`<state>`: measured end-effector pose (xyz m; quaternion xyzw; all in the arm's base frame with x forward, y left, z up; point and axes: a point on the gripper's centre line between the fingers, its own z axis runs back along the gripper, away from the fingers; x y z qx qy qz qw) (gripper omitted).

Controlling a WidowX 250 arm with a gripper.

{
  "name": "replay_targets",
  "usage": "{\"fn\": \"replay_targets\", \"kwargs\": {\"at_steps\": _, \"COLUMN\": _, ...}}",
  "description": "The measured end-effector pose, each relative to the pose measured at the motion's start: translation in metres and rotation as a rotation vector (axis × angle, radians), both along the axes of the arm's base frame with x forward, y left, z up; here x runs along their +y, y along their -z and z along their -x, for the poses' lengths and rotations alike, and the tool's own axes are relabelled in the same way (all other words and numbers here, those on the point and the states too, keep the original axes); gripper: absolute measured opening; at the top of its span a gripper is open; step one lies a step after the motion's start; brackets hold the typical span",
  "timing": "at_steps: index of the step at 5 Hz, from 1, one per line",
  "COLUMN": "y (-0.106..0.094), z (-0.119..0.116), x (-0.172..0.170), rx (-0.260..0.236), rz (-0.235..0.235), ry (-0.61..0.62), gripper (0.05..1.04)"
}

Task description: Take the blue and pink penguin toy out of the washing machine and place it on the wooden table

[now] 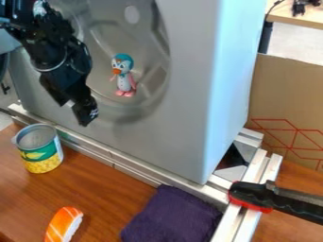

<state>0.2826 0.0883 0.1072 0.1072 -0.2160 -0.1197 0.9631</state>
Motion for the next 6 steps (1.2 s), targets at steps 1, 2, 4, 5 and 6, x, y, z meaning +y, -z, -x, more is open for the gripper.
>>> {"fn": "replay_targets", "kwargs": {"at_steps": 1, "y": -0.014, "z": -0.013, "x": -0.005, "rx": -0.172, "rz": 0.083, "ry": 0.007, "gripper": 1.001}}
{"fn": "replay_targets", "kwargs": {"at_steps": 2, "y": -0.027, "z": -0.022, "x": -0.003, "rx": -0.269, "rz": 0.168, "ry": -0.012, "gripper": 1.001}}
{"fn": "replay_targets", "kwargs": {"at_steps": 4, "y": -0.039, "z": -0.051, "x": 0.0, "rx": -0.382, "rz": 0.224, "ry": -0.051, "gripper": 1.001}}
{"fn": "replay_targets", "kwargs": {"at_steps": 5, "y": -0.035, "z": -0.061, "x": -0.007, "rx": -0.375, "rz": 0.209, "ry": -0.049, "gripper": 1.001}}
{"fn": "replay_targets", "kwargs": {"at_steps": 6, "y": -0.022, "z": -0.072, "x": -0.014, "rx": -0.338, "rz": 0.234, "ry": -0.079, "gripper": 1.001}}
